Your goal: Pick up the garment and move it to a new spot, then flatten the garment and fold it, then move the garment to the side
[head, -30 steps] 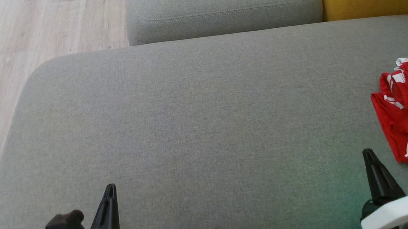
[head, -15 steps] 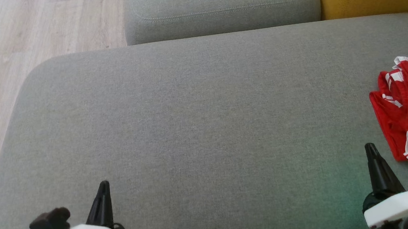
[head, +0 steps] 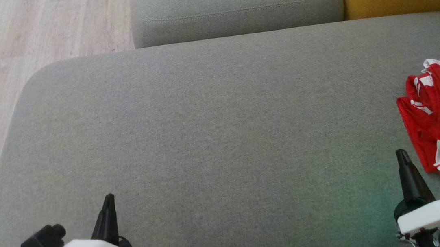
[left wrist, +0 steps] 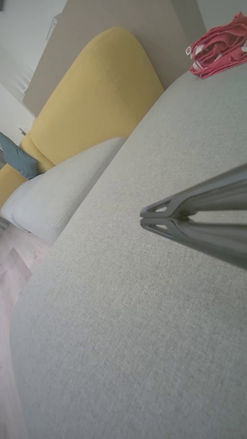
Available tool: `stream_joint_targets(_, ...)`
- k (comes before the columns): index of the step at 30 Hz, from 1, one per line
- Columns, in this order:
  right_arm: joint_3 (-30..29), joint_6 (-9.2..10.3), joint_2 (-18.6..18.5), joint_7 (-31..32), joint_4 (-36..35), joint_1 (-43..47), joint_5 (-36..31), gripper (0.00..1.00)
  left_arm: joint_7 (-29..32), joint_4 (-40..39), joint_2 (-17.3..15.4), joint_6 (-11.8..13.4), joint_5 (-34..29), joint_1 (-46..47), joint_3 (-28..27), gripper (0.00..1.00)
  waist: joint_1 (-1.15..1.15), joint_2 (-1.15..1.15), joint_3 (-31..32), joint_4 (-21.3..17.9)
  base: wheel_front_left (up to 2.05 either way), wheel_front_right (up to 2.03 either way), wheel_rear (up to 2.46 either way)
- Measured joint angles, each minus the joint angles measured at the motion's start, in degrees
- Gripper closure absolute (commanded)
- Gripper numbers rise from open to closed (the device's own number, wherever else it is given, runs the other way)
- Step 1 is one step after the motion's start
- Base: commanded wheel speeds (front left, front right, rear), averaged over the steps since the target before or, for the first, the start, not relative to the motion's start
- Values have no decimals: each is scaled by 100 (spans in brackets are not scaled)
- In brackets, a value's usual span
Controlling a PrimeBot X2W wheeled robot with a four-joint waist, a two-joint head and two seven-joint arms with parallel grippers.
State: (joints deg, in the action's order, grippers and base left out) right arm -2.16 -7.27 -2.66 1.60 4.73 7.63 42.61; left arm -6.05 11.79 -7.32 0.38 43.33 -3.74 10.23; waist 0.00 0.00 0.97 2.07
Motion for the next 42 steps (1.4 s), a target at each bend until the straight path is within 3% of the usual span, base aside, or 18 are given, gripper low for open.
stream_joint_targets(42,-171,0,-24,144,587,-513,2761,100,600,203,200,-396,2691,321,-726,100,0,0,-63,-113,0,0,0)
